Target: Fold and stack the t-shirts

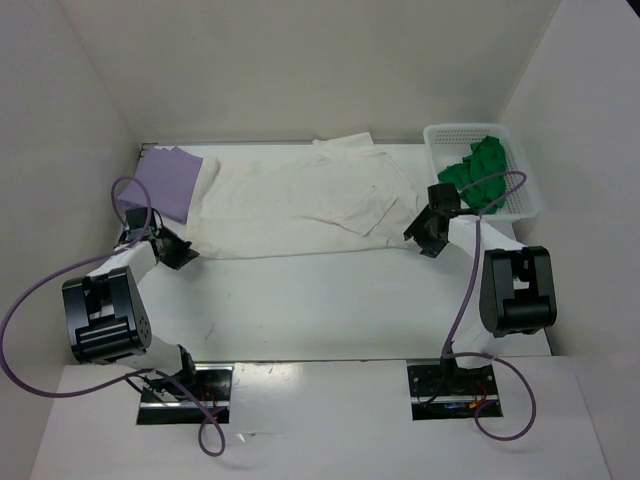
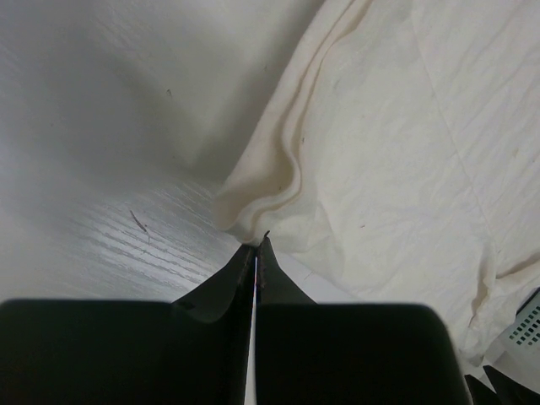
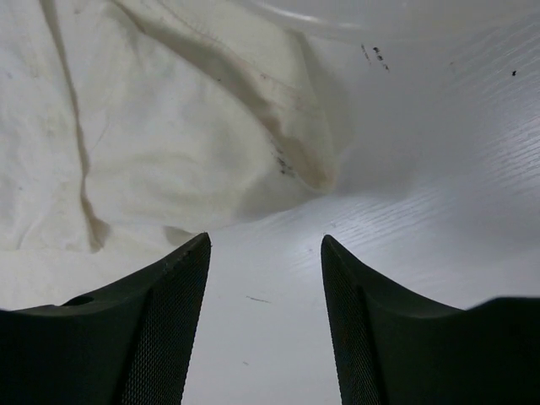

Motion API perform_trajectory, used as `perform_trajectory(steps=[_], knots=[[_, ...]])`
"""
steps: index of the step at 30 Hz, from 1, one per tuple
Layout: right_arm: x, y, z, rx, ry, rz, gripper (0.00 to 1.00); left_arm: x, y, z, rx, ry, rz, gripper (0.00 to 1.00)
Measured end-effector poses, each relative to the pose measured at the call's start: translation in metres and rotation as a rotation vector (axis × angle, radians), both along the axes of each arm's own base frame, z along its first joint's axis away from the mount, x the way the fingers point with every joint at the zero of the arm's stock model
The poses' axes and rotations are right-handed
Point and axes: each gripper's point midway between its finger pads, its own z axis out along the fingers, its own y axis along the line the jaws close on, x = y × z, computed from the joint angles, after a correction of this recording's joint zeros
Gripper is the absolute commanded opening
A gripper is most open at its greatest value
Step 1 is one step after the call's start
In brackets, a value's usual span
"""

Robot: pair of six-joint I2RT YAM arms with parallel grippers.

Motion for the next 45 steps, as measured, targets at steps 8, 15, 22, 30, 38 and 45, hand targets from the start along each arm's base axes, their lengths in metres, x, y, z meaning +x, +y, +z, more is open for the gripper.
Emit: perform_trajectory(steps=[8, 15, 22, 30, 38, 45], knots=[[0.004, -0.011, -0.028, -0.059, 0.063, -0.042, 0.28, 0.000, -0.003, 0.001, -0.012, -0.004, -0.012, 0.00], [0.000, -0.015, -0.026, -0.068, 0.057, -0.090, 0.01, -0.002, -0.004, -0.001, -0.014, 0.004, -0.018, 0.00], [-0.045, -0.015, 0.018, -0.037, 0.001, -0.104, 0.00, -0.027, -0.009, 0.019, 0.020, -0.016, -0.024, 0.00], [-0.090, -0.006, 0.054, 0.061, 0.012, -0.101, 0.05, -0.069, -0.024, 0.028, -0.015, 0.035, -0.016, 0.00], [-0.121, -0.027, 0.102, 0.007, 0.001, -0.116, 0.33, -0.097, -0.034, 0.033, -0.065, 0.147, 0.011, 0.40], [-0.134, -0.030, 0.107, -0.019, 0.023, -0.057, 0.27, -0.093, -0.025, 0.061, -0.008, 0.117, 0.007, 1.00]])
